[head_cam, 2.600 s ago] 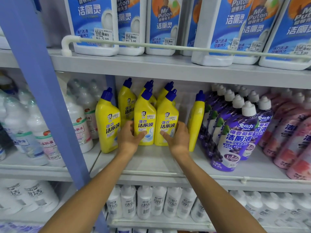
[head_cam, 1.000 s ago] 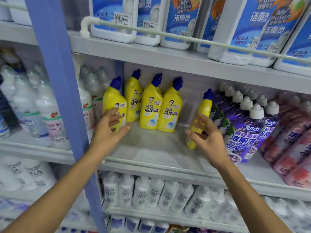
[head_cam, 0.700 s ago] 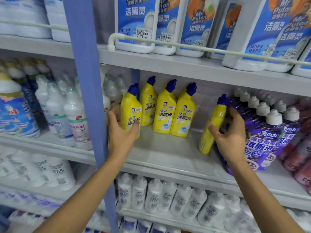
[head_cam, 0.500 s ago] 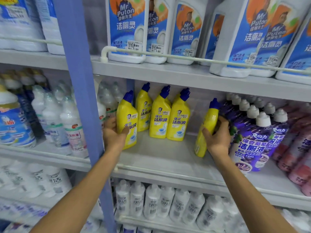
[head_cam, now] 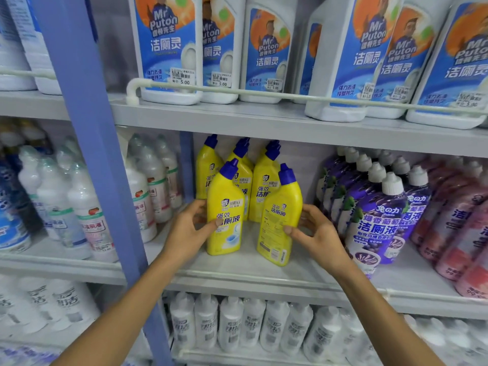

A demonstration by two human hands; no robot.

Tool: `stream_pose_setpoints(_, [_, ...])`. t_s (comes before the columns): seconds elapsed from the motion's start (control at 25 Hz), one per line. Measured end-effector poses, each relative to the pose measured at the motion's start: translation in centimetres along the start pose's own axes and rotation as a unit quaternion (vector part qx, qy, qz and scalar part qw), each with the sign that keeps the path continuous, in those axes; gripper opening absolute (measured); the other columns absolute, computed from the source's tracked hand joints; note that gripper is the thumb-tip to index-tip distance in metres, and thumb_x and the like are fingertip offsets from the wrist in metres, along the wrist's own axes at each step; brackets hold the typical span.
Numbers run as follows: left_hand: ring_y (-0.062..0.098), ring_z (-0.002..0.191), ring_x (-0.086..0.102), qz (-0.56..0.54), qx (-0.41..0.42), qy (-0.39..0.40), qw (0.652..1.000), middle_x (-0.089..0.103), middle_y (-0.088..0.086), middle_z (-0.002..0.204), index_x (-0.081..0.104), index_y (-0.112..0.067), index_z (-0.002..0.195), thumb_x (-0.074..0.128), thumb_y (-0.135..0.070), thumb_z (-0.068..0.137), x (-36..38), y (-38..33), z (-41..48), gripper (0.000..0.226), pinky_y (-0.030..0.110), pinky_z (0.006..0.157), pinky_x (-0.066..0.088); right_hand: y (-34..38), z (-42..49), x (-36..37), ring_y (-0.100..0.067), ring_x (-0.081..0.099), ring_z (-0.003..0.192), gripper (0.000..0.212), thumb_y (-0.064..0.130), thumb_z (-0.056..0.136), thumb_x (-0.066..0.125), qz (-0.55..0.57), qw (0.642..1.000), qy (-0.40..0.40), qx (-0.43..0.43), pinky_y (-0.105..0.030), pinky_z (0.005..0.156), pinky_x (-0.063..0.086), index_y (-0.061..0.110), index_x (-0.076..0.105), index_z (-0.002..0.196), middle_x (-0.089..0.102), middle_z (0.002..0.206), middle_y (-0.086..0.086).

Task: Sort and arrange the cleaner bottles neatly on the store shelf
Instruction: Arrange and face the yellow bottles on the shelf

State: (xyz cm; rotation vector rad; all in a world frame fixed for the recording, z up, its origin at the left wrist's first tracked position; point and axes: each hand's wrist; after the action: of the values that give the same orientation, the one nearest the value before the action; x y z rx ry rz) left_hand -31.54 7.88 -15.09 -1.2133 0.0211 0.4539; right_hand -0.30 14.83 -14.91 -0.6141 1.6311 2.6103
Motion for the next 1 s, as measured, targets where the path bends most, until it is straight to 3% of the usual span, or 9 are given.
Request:
stream_pose_setpoints(0.2, [0.011, 0.086, 0.073, 0.063, 0.002, -0.013, 0.998, 0.076, -0.006, 0.095, 0.061, -0.036, 0.104, 0.085, -0.04, 0.07, 1.1, 0.6, 0.0, 0.041, 0.029, 0.076, 0.059, 0.0, -0.2, 0.7, -0.017, 0.07, 0.107, 0.05, 0.031, 0.081, 0.085, -0.048, 0.999, -0.01, 0.009, -0.038, 0.095, 0.058, 0.015, 0.061, 0.122, 0.072, 0.116, 0.001])
stream_pose_setpoints(0.32, [0.008, 0.083, 0.072, 0.066, 0.006, -0.025, 0.997, 0.075, -0.005, 0.094, 0.063, -0.025, 0.108, 0.088, -0.028, 0.076, 2.4, 0.6, 0.5, 0.041, 0.028, 0.076, 0.059, 1.0, 0.1, 2.2, -0.011, 0.07, 0.1, 0.045, 0.028, 0.08, 0.086, -0.069, 0.997, -0.043, 0.001, -0.033, 0.09, 0.058, 0.016, 0.062, 0.116, 0.073, 0.11, 0.005])
stream_pose_setpoints(0.44, [0.004, 0.079, 0.07, 0.078, 0.018, -0.038, 0.996, 0.073, -0.006, 0.092, 0.061, -0.023, 0.105, 0.088, -0.021, 0.077, 3.3, 0.4, 0.8, 0.039, 0.015, 0.069, 0.054, 2.0, -0.2, 4.9, -0.004, 0.07, 0.087, 0.05, 0.043, 0.072, 0.091, -0.135, 0.982, -0.133, 0.012, -0.026, 0.079, 0.058, 0.023, 0.062, 0.108, 0.073, 0.099, 0.01])
stream_pose_setpoints(0.52, [0.006, 0.08, 0.07, 0.077, 0.016, -0.026, 0.997, 0.073, -0.002, 0.092, 0.061, -0.018, 0.105, 0.088, -0.017, 0.076, 3.1, 0.7, 1.3, 0.04, 0.016, 0.07, 0.055, 2.9, 0.0, 5.6, 0.0, 0.068, 0.093, 0.059, 0.052, 0.073, 0.087, -0.128, 0.982, -0.14, 0.016, -0.014, 0.076, 0.053, 0.024, 0.061, 0.118, 0.07, 0.109, 0.012])
stream_pose_setpoints(0.6, [0.014, 0.084, 0.072, 0.082, 0.009, -0.008, 0.997, 0.073, 0.004, 0.095, 0.061, -0.011, 0.108, 0.088, -0.012, 0.076, 2.4, 1.1, 2.2, 0.042, 0.027, 0.077, 0.059, 3.4, 1.3, 4.5, -0.001, 0.062, 0.115, 0.064, 0.045, 0.082, 0.082, -0.025, 0.996, -0.081, 0.006, -0.012, 0.086, 0.052, 0.026, 0.053, 0.137, 0.061, 0.132, 0.012])
stream_pose_setpoints(0.68, [0.017, 0.088, 0.074, 0.087, 0.011, 0.013, 0.996, 0.075, 0.004, 0.098, 0.06, -0.011, 0.113, 0.087, -0.01, 0.076, 1.8, 1.1, 2.9, 0.045, 0.034, 0.081, 0.06, 3.9, 3.1, 2.6, -0.011, 0.055, 0.133, 0.063, 0.028, 0.092, 0.076, 0.094, 0.995, 0.025, -0.004, -0.024, 0.102, 0.051, 0.025, 0.046, 0.148, 0.055, 0.147, 0.008])
stream_pose_setpoints(0.8, [0.006, 0.092, 0.073, 0.041, 0.005, 0.035, 0.999, 0.074, -0.006, 0.106, 0.058, -0.016, 0.121, 0.087, -0.011, 0.077, 2.5, 0.6, 2.8, 0.053, 0.023, 0.079, 0.059, 4.5, 4.6, 1.6, -0.02, 0.056, 0.134, 0.048, 0.015, 0.095, 0.07, 0.107, 0.987, 0.117, -0.008, -0.035, 0.108, 0.048, 0.016, 0.054, 0.141, 0.061, 0.142, -0.002])
stream_pose_setpoints(0.88, [-0.001, 0.092, 0.071, 0.031, 0.002, 0.03, 0.999, 0.072, -0.011, 0.107, 0.059, -0.014, 0.121, 0.086, -0.011, 0.078, 3.0, 0.6, 2.9, 0.05, 0.017, 0.076, 0.056, 4.6, 4.6, 2.6, -0.018, 0.062, 0.125, 0.046, 0.022, 0.089, 0.078, 0.086, 0.994, 0.07, 0.012, -0.033, 0.099, 0.05, 0.019, 0.059, 0.131, 0.065, 0.134, 0.0])
stream_pose_setpoints(1.0, [-0.002, 0.091, 0.071, 0.028, 0.002, 0.038, 0.999, 0.073, -0.01, 0.106, 0.06, -0.014, 0.119, 0.085, -0.015, 0.079, 2.6, 0.9, 3.4, 0.047, 0.015, 0.073, 0.055, 5.5, 3.6, 4.6, -0.006, 0.061, 0.113, 0.066, 0.055, 0.07, 0.087, -0.04, 0.994, -0.098, 0.009, -0.022, 0.088, 0.05, 0.03, 0.058, 0.124, 0.062, 0.125, 0.009])
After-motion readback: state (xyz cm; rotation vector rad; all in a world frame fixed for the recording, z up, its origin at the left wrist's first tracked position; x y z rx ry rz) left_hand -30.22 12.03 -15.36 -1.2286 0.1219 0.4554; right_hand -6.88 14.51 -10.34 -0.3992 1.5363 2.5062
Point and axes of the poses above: each hand's wrist, its own z-axis towards the middle knuckle, its own x-axis out of the palm, y = z × x
